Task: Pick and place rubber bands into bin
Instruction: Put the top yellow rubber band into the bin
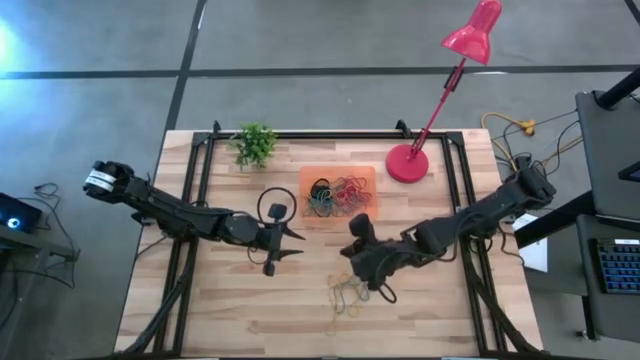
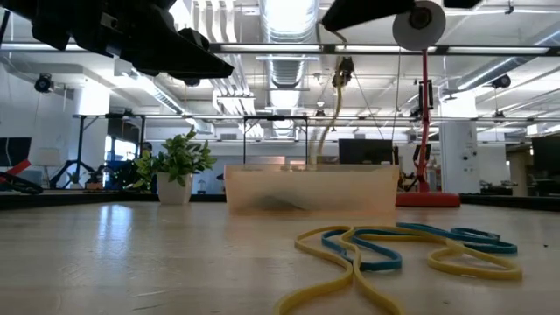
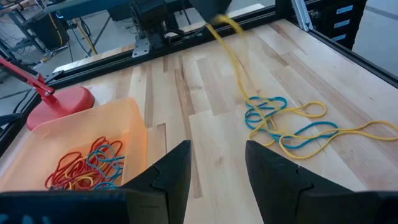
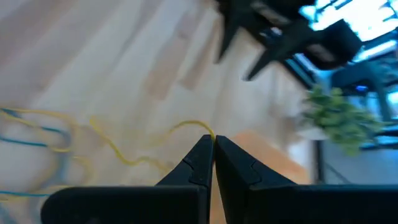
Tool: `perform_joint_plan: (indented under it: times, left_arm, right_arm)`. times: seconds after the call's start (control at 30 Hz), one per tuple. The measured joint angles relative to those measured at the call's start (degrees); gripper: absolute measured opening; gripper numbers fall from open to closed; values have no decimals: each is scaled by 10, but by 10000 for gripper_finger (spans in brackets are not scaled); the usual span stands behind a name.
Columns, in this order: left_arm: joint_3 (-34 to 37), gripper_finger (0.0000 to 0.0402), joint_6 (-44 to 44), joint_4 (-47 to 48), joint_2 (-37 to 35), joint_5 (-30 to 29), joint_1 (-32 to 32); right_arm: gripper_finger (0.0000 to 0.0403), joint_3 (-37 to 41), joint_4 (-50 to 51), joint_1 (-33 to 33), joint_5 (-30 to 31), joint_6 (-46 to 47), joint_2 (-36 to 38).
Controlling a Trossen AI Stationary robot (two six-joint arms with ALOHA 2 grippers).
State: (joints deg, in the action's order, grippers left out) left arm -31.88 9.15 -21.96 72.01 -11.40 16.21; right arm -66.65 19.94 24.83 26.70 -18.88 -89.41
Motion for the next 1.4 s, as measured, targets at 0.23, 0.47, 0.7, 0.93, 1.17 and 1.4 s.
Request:
perform_joint_plan:
  times: [0.23, 0.47, 0.7, 0.93, 1.17, 1.4]
  left_arm:
    - [0, 137, 0, 0, 0, 0, 0]
    - [0, 137, -13, 0, 0, 0, 0]
    - [0, 137, -13, 0, 0, 0, 0]
    - [0, 137, -13, 0, 0, 0, 0]
    - [0, 137, -13, 0, 0, 0, 0]
    - [0, 137, -12, 0, 0, 0, 0]
  right_arm:
    - [8, -35, 37, -35, 52, -38, 1]
    - [8, -25, 39, -110, 55, -47, 1]
    - [8, -9, 38, -204, 54, -53, 1]
    - [8, 18, 34, -275, 17, -33, 1]
    - [8, 61, 13, -311, -18, 9, 1]
    - [8, 93, -11, -321, -18, 39, 1]
